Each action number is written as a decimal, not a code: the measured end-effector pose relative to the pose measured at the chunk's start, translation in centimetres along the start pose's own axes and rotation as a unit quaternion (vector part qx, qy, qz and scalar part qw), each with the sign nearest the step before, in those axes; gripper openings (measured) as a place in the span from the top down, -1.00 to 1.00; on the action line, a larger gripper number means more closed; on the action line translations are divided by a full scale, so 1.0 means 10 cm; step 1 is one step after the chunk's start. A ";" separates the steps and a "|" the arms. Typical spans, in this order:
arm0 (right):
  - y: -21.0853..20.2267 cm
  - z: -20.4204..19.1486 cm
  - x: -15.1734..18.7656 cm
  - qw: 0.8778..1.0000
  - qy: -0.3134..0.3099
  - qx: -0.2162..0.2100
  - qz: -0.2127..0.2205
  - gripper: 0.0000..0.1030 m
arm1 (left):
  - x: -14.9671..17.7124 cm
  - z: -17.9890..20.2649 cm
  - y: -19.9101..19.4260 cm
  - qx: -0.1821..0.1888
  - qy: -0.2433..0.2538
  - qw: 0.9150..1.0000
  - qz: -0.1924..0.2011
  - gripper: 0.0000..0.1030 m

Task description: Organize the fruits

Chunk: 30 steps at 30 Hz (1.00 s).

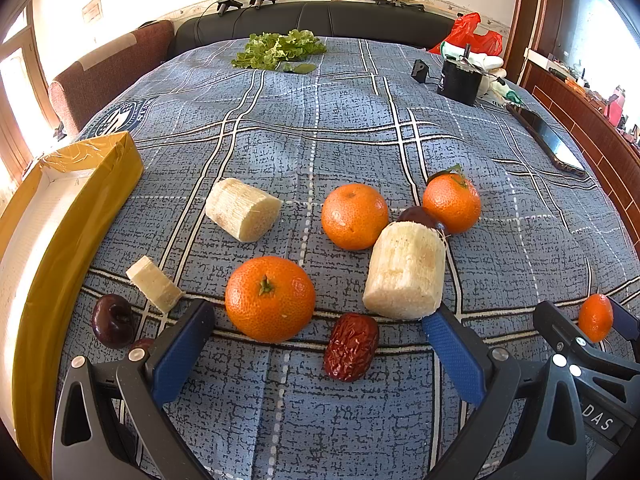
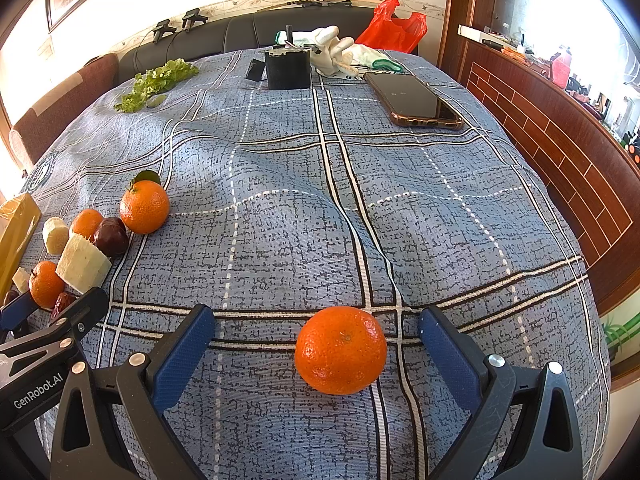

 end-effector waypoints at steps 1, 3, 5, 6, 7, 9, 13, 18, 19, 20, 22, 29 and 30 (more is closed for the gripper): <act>0.00 0.00 0.00 1.000 0.000 0.000 0.000 -0.99 | 0.00 0.00 0.00 0.000 0.000 1.000 0.000 -1.00; 0.00 0.00 0.00 1.000 0.000 0.000 0.000 -0.99 | 0.00 0.00 0.00 0.000 0.000 1.000 0.000 -1.00; 0.00 0.00 0.00 1.000 0.000 0.000 0.000 -0.99 | 0.00 0.00 0.00 0.000 0.000 1.000 0.000 -1.00; 0.00 0.00 0.00 1.000 0.000 0.000 0.000 -0.99 | 0.00 0.00 0.00 0.000 0.000 1.000 0.000 -1.00; 0.00 0.00 0.00 1.000 0.000 0.000 0.000 -0.99 | 0.00 0.00 0.00 0.000 0.000 1.000 0.000 -1.00; 0.00 0.00 0.00 1.000 0.000 0.000 0.000 -0.99 | 0.00 0.00 0.00 0.000 0.000 1.000 0.000 -1.00; 0.00 0.00 0.00 1.000 0.000 0.000 0.000 -0.99 | 0.00 0.00 0.00 0.000 0.000 1.000 0.000 -1.00; 0.00 0.00 0.00 1.000 0.000 0.000 0.000 -0.99 | 0.00 0.01 0.00 -0.002 -0.002 1.000 -0.002 -0.99; 0.00 0.00 0.00 1.000 0.000 0.000 0.000 -1.00 | 0.01 0.01 -0.01 -0.002 -0.001 1.000 -0.004 -1.00; 0.00 0.00 0.00 1.000 0.000 0.000 0.000 -1.00 | 0.01 0.01 -0.01 -0.002 0.000 1.000 -0.008 -1.00; -0.01 0.01 0.00 1.000 0.000 -0.001 0.000 -1.00 | 0.02 0.01 -0.06 -0.001 0.003 1.000 -0.017 -1.00; 0.00 -0.01 0.00 1.000 -0.001 -0.003 0.000 -1.00 | 0.04 0.01 -0.06 0.005 0.019 0.999 -0.042 -1.00; -0.02 0.01 0.00 1.000 -0.001 -0.004 0.000 -1.00 | 0.05 0.01 -0.07 0.009 0.021 0.999 -0.045 -1.00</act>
Point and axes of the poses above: each gripper's, at about its wrist camera, not at the fingertips, and y roughly the way its jaws point, z to its right, x to its underside, the point moved 1 cm from there along y, roughly the way its jaws point, and after that the axes turned 7 degrees about -x, right-handed, at the moved point
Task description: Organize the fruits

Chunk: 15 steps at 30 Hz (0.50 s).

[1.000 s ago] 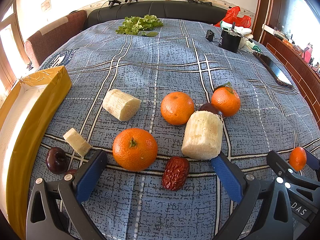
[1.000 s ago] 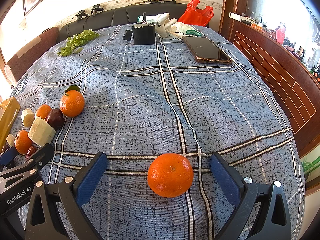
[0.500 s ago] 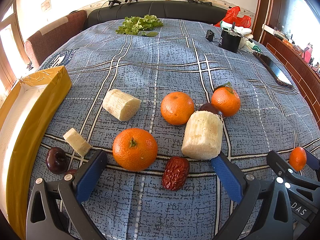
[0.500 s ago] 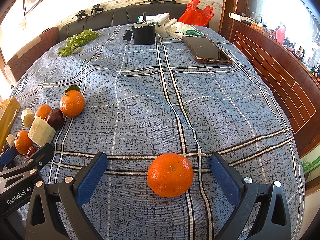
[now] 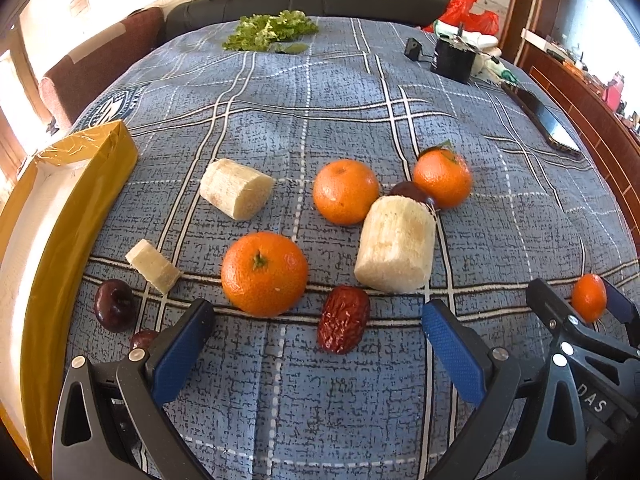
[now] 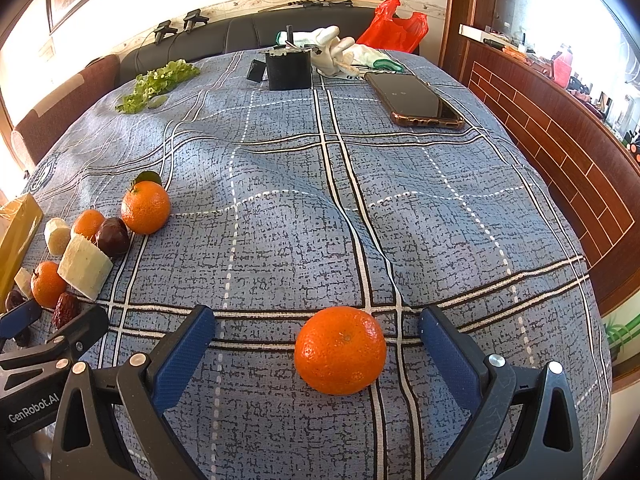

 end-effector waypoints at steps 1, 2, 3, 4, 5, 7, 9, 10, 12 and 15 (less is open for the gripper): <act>-0.01 0.01 0.00 1.000 0.000 -0.001 0.000 -1.00 | 0.02 0.00 -0.01 0.006 0.005 1.000 -0.002 -0.99; -0.01 0.01 0.00 1.000 0.000 -0.001 0.000 -1.00 | 0.03 0.01 -0.03 0.013 0.007 1.000 -0.003 -0.99; -0.01 0.01 0.00 1.000 -0.001 -0.001 0.000 -1.00 | 0.07 -0.01 -0.07 0.029 0.004 1.000 -0.004 -0.99; 0.00 0.01 -0.01 1.000 -0.001 -0.001 0.000 -1.00 | 0.09 -0.03 -0.12 0.046 -0.003 0.999 -0.004 -0.99; 0.00 0.01 -0.01 1.000 -0.001 -0.001 0.000 -1.00 | 0.14 -0.08 -0.20 0.069 -0.013 0.998 0.002 -0.98; 0.00 0.01 -0.01 1.000 -0.001 -0.001 0.000 -1.00 | 0.18 -0.18 -0.41 0.085 -0.022 0.996 0.033 -0.98; 0.01 0.01 -0.01 1.000 -0.001 -0.002 0.000 -1.00 | 0.24 -0.36 -0.74 0.089 -0.031 0.991 0.090 -0.98; 0.00 0.01 -0.01 1.000 -0.001 -0.002 0.000 -1.00 | 0.27 -0.46 -0.91 0.090 -0.037 0.988 0.116 -0.98; 0.00 0.01 -0.01 1.000 0.000 -0.003 0.000 -1.00 | 0.35 -0.75 -1.33 0.079 -0.056 0.980 0.175 -0.98; 0.00 0.01 -0.02 1.000 0.002 -0.006 0.000 -1.00 | 0.50 -1.20 -1.91 0.045 -0.079 0.963 0.254 -0.99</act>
Point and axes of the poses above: each gripper's, at about its wrist camera, not at the fingertips, and y roughly the way its jaws point, z to its right, x to its underside, the point moved 1 cm from there along y, roughly the way its jaws point, and after that the axes turned 7 degrees about -x, right-handed, at the moved point
